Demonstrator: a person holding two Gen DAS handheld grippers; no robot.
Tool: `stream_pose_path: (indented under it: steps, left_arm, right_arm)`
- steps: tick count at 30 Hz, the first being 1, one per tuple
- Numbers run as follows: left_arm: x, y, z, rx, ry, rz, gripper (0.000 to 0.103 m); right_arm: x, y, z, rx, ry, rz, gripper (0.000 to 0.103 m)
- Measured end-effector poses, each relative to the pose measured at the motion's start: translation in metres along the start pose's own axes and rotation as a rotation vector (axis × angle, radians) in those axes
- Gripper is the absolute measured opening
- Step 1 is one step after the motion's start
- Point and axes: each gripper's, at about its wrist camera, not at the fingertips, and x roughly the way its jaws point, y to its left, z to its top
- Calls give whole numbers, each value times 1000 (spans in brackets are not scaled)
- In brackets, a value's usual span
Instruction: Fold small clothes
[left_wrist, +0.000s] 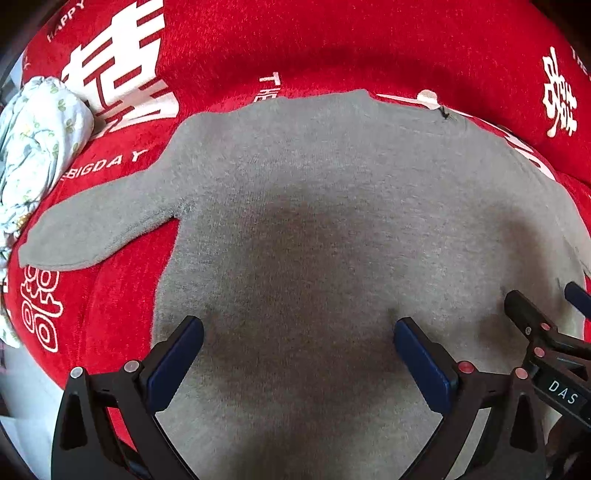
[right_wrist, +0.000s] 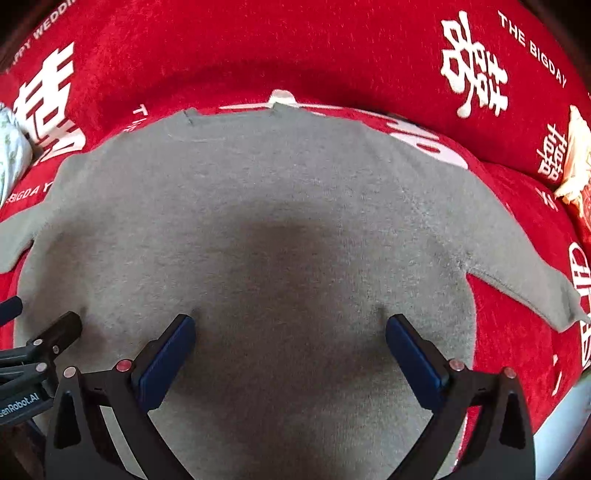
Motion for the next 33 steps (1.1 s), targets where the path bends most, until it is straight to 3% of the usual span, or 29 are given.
stream_pose_path:
  steps: [12,25,33]
  left_arm:
    - [-22,-10,7,13,-28,10,103]
    - [-28,-36,16,24,-29,29,103]
    - [-41,-64,19,79,-85,56,103]
  right_arm:
    - [-25,-5,3,-7,-91,-13,103]
    - [-38,-46,9,67,-134,-20,103]
    - [-41,-79,8,125,-149,-45,103]
